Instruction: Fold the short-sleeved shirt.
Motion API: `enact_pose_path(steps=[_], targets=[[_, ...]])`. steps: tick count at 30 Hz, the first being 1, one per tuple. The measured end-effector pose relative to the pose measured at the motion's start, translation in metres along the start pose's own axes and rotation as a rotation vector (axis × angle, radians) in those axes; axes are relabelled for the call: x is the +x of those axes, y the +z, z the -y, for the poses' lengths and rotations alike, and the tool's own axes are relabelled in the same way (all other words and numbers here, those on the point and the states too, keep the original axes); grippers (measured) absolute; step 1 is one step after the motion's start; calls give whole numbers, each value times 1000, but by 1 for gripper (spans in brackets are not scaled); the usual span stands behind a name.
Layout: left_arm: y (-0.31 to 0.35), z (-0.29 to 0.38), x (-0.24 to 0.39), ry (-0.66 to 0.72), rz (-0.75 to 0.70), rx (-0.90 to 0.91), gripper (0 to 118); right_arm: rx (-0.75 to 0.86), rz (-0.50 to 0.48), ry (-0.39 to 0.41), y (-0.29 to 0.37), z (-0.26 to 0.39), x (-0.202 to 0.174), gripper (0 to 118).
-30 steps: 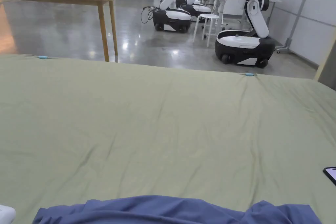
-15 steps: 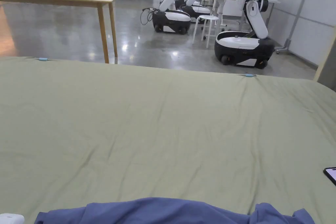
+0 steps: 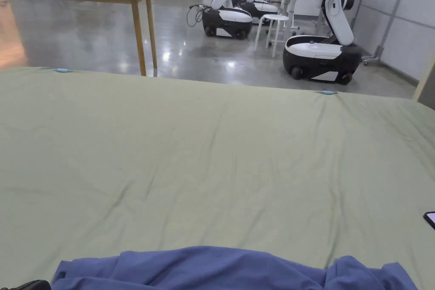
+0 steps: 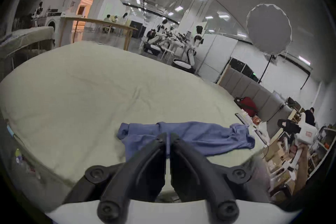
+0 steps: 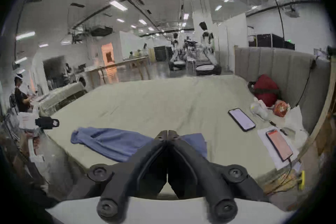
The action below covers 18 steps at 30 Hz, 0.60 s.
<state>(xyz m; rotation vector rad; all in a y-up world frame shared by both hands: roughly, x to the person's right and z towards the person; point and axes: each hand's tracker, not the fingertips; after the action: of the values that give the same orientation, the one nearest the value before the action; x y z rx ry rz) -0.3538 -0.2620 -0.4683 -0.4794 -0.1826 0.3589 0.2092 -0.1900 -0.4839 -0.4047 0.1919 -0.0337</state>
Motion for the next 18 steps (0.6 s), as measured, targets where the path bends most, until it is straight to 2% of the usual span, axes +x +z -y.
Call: enact_pose_path(steps=[2,3,6,7,10,11,12,13,14,15,17,18], targets=[[-1,-1,3,-7,12,-23,0,-58,-109,5,-7,-6,0,0],[-1,0,1,1,11,-28,0,-22,-112,-40,-6,10,19,0],[-6,-8,-6,39,31,-29,0,-46,-114,-9,-11,9,31,0],[-10,-10,-13,56,41,-27,0,-40,-104,18,-9,18,22,0],[-29,-22,-43,203,115,-37,0,-45,-117,26,-10,18,33,0],[-37,-23,-55,269,184,-77,13,-47,-112,46,-11,22,21,0],[-46,-23,-73,332,235,-112,39,-48,-114,52,-11,23,22,0],[-54,-23,-88,376,273,-129,84,-51,-119,57,-11,23,24,0],[-65,-22,-96,411,274,-174,118,-54,-123,62,-10,24,26,0],[-78,-18,-103,416,263,-236,117,-62,-115,86,-13,17,1,0],[-86,-14,-130,418,243,-198,118,-66,-122,89,-13,18,-2,0],[-93,-11,-141,410,231,-242,118,-70,-123,89,-14,17,-4,0]])
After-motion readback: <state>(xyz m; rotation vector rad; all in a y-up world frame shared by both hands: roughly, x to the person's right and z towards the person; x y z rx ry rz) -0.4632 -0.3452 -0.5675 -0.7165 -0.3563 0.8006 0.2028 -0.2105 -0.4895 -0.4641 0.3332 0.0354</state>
